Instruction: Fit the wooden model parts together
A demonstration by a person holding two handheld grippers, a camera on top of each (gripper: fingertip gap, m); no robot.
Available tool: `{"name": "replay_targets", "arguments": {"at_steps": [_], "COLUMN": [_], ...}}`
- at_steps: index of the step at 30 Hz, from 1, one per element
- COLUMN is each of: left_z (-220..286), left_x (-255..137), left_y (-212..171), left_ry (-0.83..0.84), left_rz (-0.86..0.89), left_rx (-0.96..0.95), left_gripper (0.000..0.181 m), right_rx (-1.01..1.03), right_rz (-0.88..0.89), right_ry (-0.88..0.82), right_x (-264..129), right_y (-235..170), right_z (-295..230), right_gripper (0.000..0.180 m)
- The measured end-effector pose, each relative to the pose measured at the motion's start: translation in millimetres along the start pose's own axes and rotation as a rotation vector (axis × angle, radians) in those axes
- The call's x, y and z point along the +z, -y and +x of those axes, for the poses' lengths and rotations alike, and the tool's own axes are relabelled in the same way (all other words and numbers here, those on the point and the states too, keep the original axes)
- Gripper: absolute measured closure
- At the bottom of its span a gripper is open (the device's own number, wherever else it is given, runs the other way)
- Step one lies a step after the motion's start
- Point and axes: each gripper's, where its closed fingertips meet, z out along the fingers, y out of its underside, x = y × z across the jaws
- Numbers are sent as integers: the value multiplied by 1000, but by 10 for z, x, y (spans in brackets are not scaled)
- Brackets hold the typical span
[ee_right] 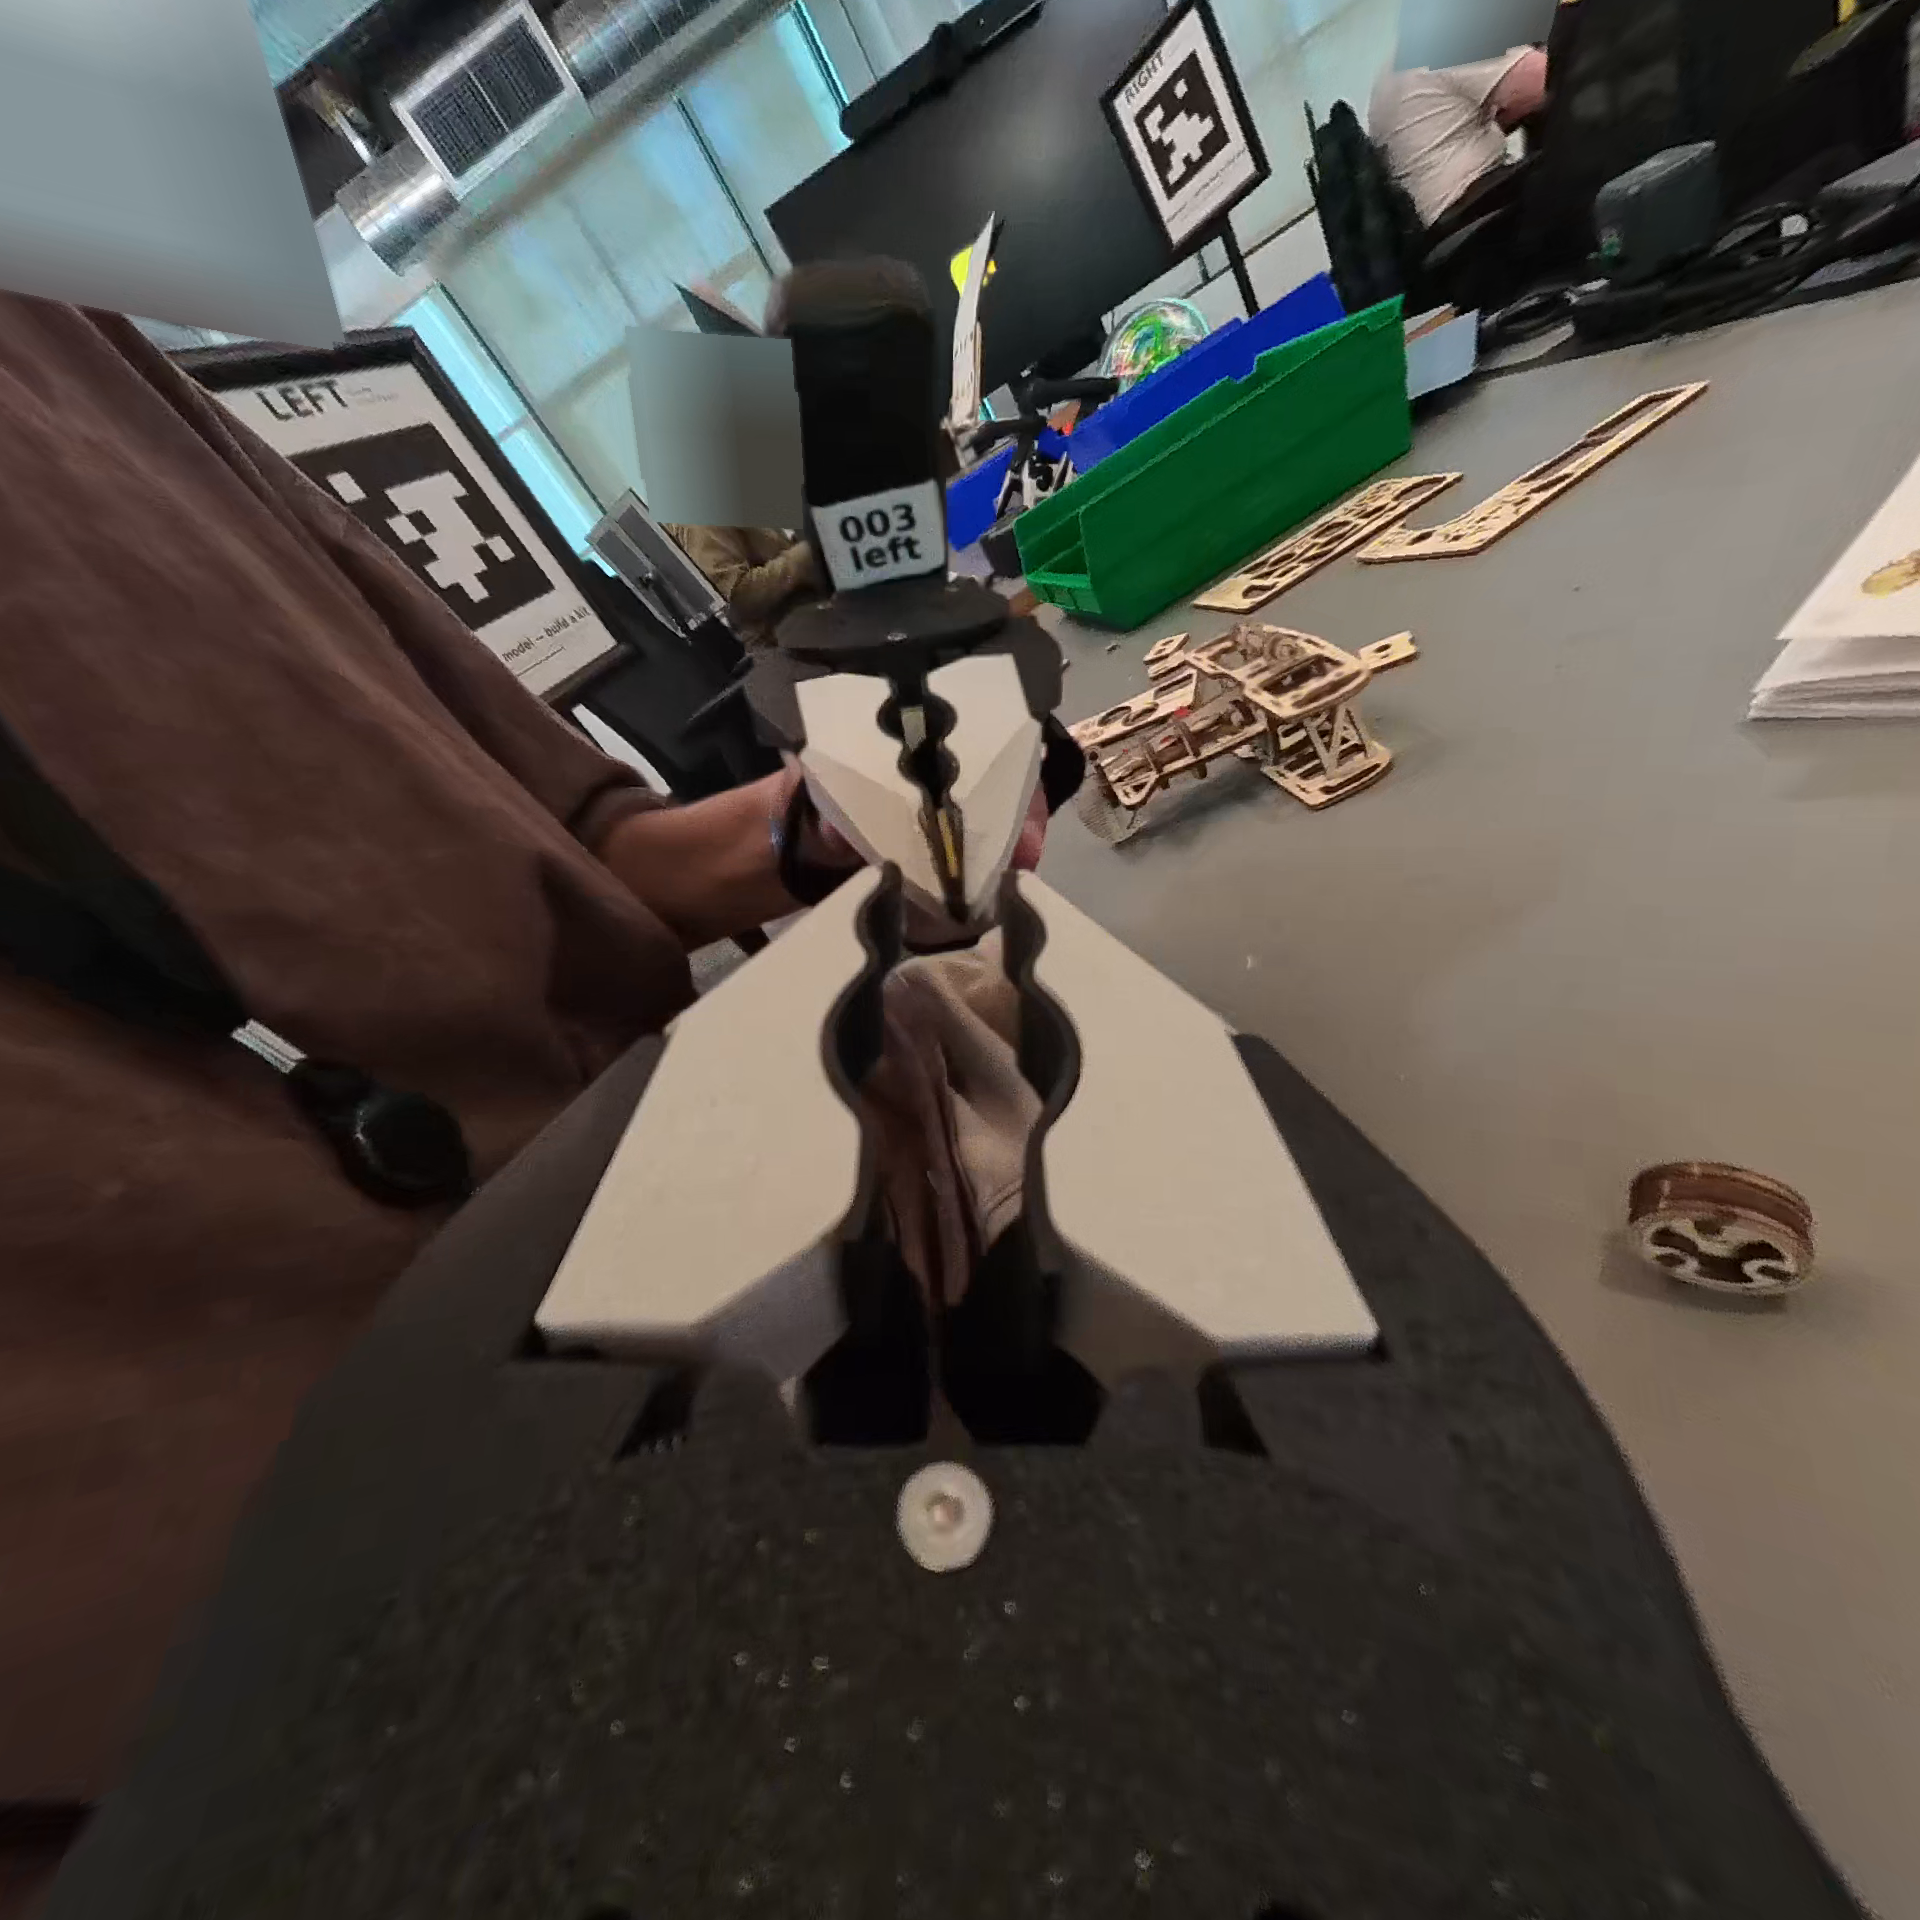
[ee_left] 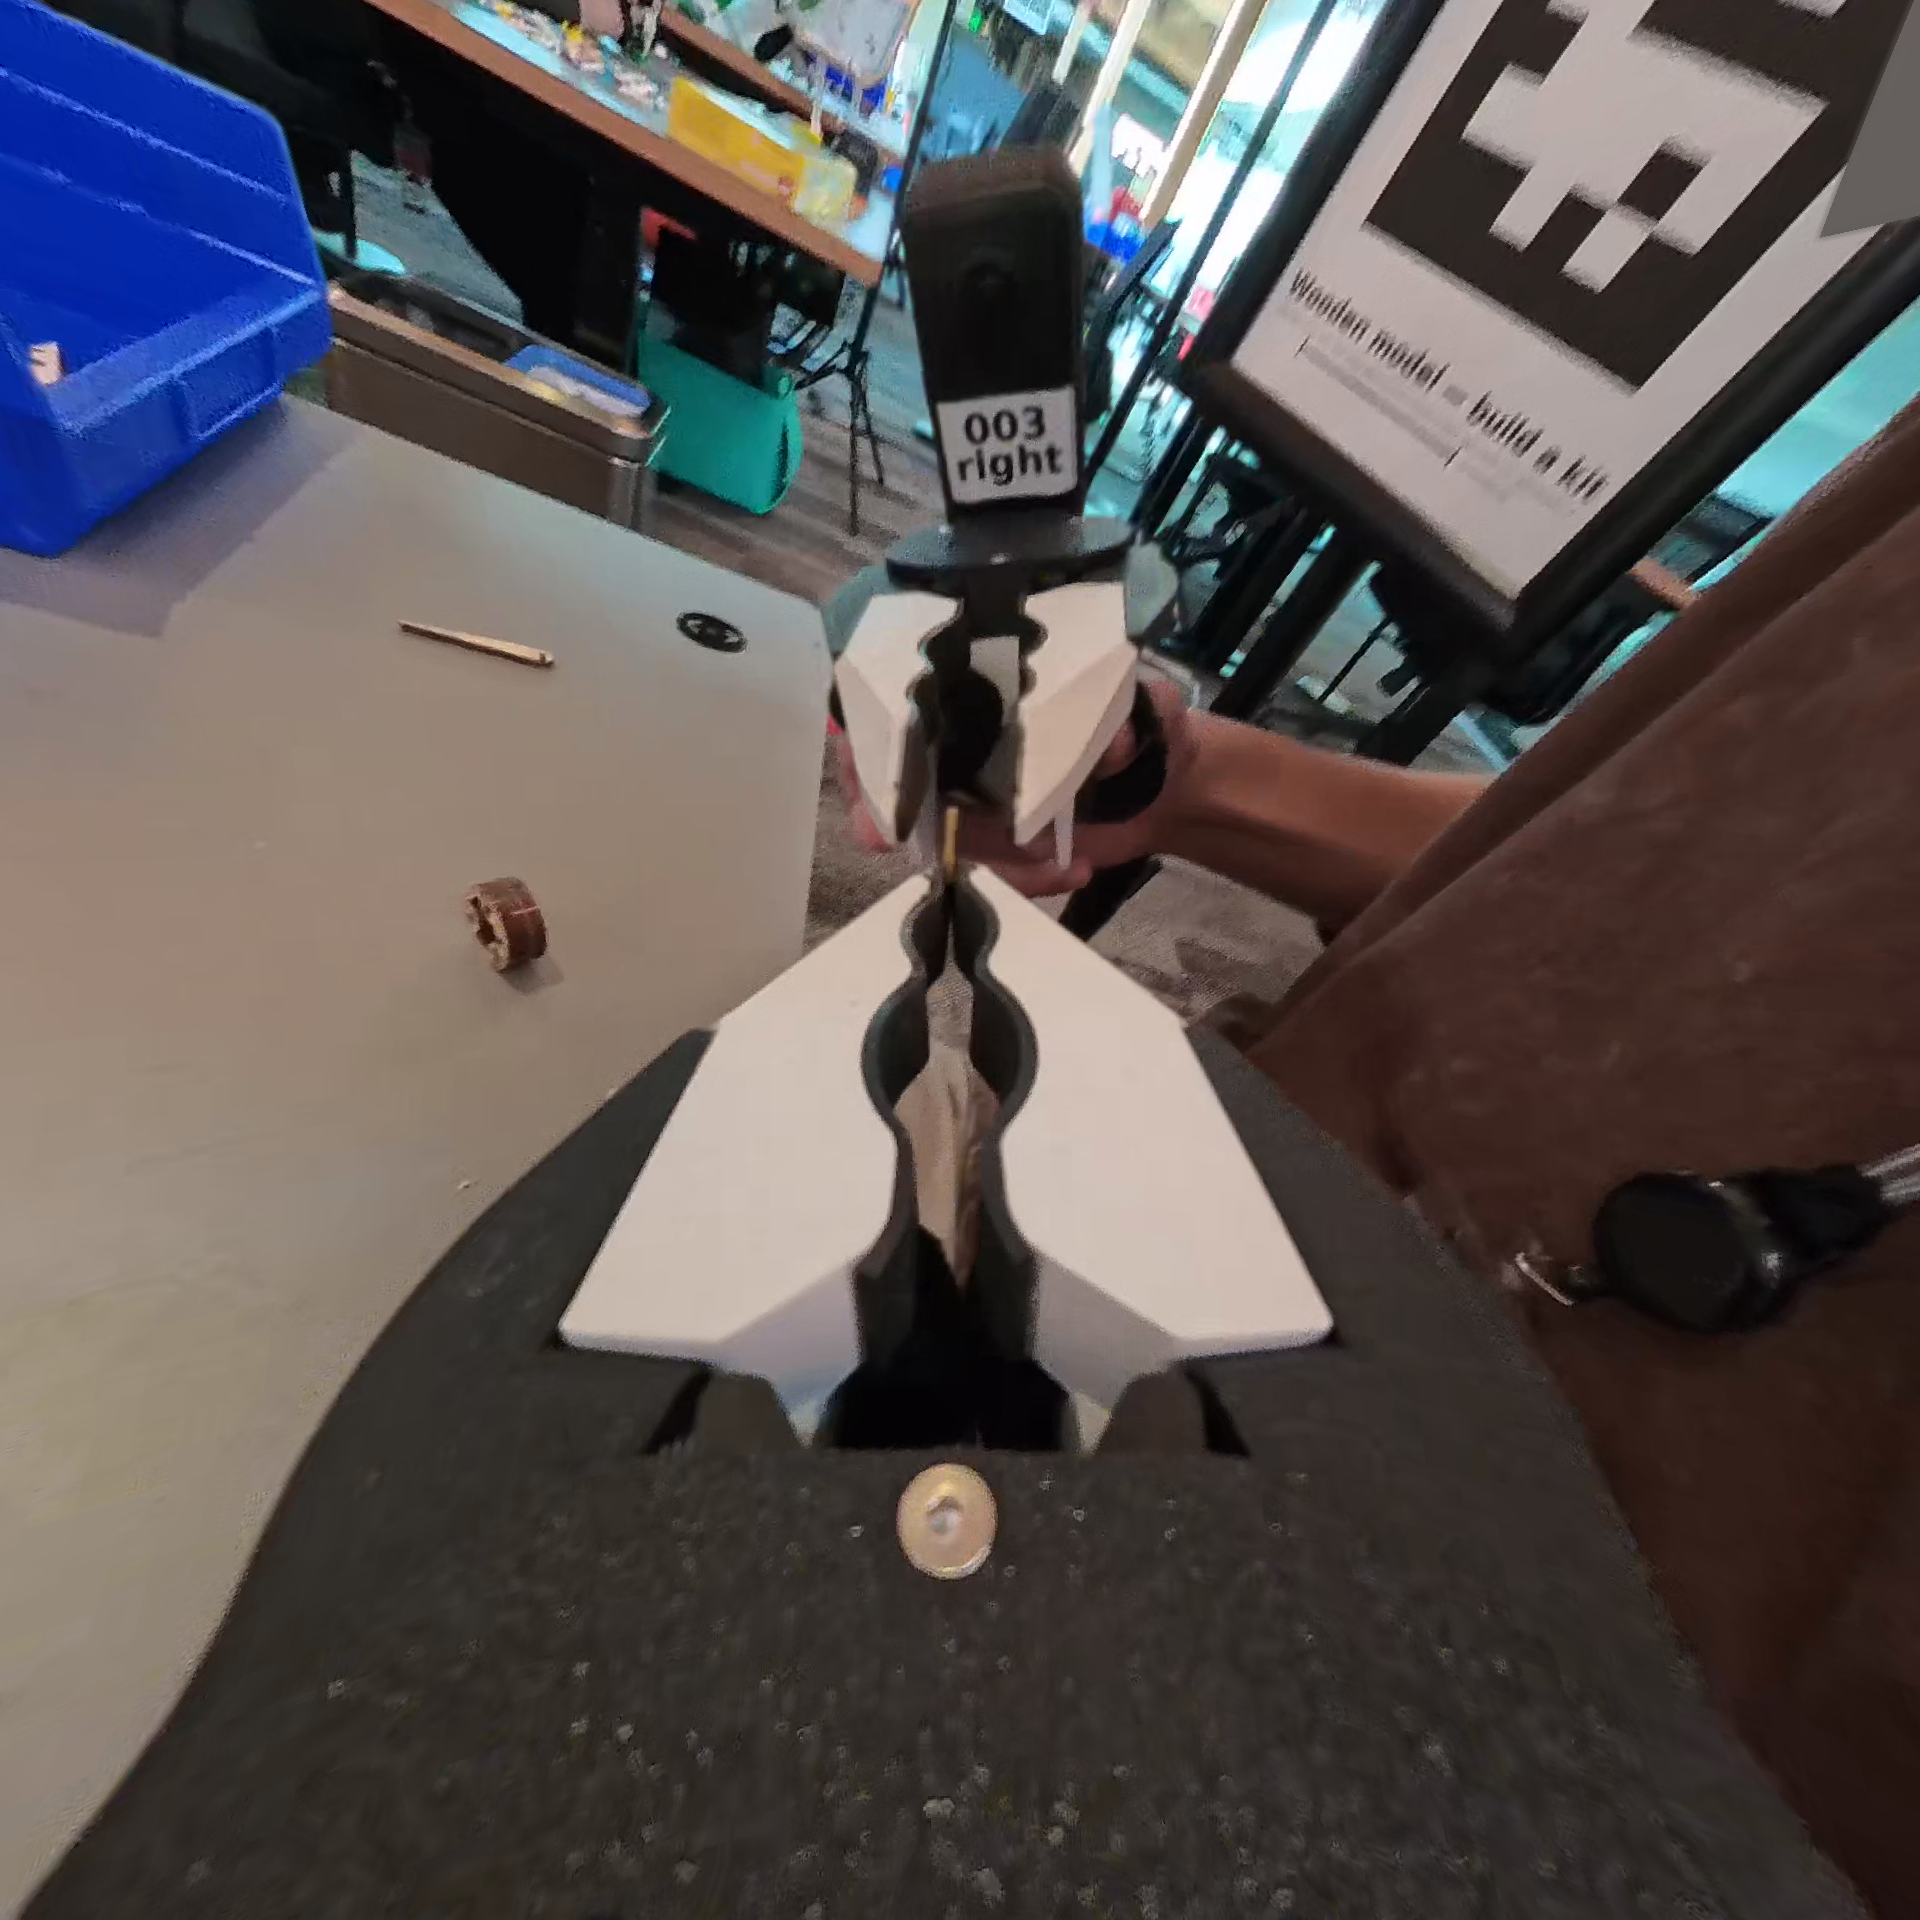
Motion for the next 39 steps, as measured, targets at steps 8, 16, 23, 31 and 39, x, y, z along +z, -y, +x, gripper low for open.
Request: {"name": "replay_targets", "arguments": {"at_steps": [8,16,23,31,39], "left_z": [97,-45,-35,124,8], "left_x": [40,42,26,20,26], "left_y": [-3,-12,10,32,4], "left_ry": [-54,14,4,-139,-59], "left_rz": [9,13,19,23,24], "left_rx": [-16,-43,-37,-137,-103], "left_gripper": [181,181,166,169,180], "right_rx": [59,96,115,78,38], "right_rz": [21,-19,-31,-58,-99], "right_ry": [81,10,44,32,-31], "right_x": [66,-8,-23,-16,-3], "right_y": [12,-30,-38,-61,-104], "right_z": [-82,50,-10,-22,34], "right_gripper": [171,180,180,180,180]}}
